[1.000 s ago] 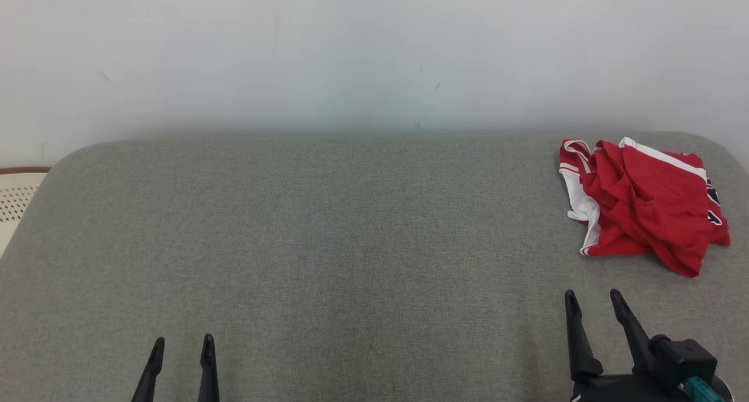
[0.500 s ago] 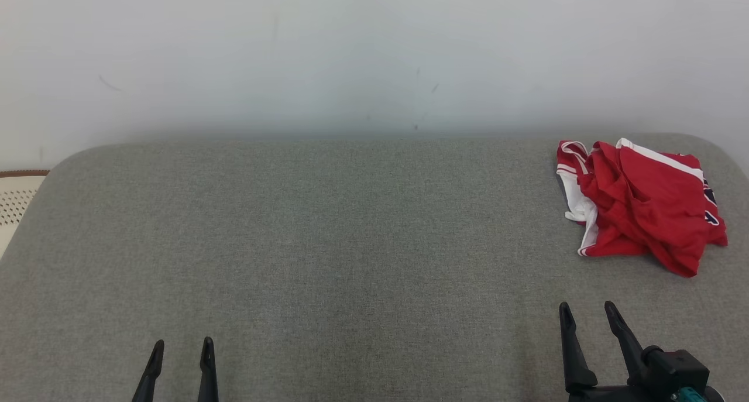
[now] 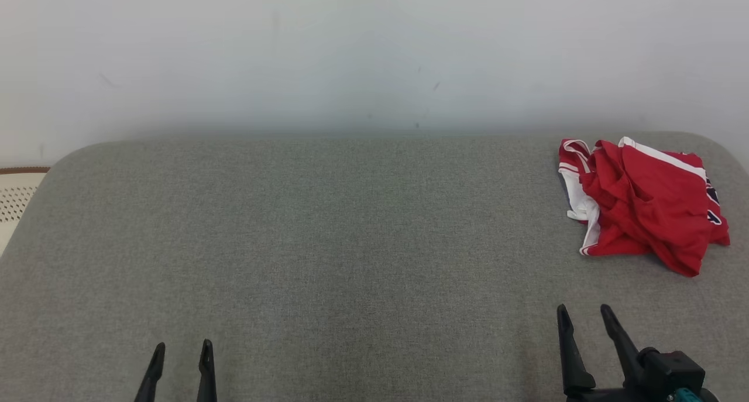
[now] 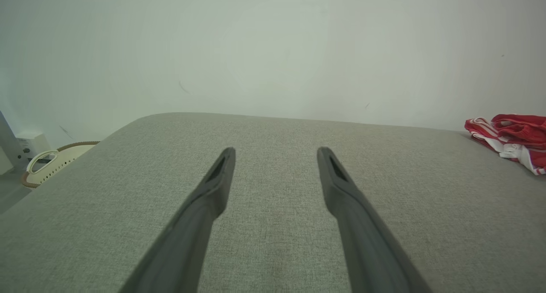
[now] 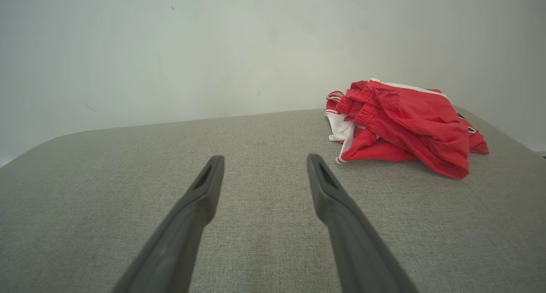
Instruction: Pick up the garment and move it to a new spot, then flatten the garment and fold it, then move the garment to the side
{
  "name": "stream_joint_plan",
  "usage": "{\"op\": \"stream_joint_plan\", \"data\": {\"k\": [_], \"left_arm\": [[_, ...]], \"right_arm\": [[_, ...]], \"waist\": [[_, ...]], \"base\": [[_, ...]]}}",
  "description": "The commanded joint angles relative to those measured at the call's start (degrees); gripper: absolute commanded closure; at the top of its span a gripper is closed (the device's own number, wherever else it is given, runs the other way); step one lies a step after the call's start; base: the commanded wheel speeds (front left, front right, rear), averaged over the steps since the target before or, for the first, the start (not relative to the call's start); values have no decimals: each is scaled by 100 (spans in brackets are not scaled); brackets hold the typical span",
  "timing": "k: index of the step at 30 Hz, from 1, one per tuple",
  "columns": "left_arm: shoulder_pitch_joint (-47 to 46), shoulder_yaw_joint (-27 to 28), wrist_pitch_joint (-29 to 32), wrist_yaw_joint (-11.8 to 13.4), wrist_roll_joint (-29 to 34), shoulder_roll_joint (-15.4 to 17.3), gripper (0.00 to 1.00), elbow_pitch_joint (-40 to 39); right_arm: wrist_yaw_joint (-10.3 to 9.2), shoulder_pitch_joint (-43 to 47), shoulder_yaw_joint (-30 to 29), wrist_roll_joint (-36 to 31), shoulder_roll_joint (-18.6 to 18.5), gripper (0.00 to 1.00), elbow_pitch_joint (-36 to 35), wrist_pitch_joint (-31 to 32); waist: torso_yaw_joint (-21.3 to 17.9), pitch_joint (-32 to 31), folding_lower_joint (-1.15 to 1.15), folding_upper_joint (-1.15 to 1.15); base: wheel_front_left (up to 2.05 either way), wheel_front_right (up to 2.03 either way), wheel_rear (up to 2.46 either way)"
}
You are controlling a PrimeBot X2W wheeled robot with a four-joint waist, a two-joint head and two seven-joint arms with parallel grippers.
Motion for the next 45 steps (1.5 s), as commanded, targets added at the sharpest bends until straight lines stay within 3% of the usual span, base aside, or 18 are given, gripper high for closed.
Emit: {"op": "stream_joint_plan", "data": {"k": [1, 5, 21, 45], "left_arm": [[1, -4, 1, -1, -2, 0, 100, 6], [71, -54, 7, -5, -60, -72, 100, 176], [-74, 24, 315, -298, -1860, -85, 100, 389], [-258, 136, 705, -678, -3981, -125, 100, 699]], "right_arm": [[0, 3, 2, 7, -1, 100, 10, 0], [0, 79, 8, 66, -4, 100, 189, 3], [0, -18, -156, 2070, -170, 100, 319, 169], [-1, -133, -417, 4393, -306, 100, 490, 425]], "waist": [[1, 3, 0, 0], [3, 5, 1, 0], [27, 20, 1, 0], [64, 43, 1, 0]], "base": [[0, 0, 0], [0, 0, 0], [0, 0, 0], [0, 0, 0]]}}
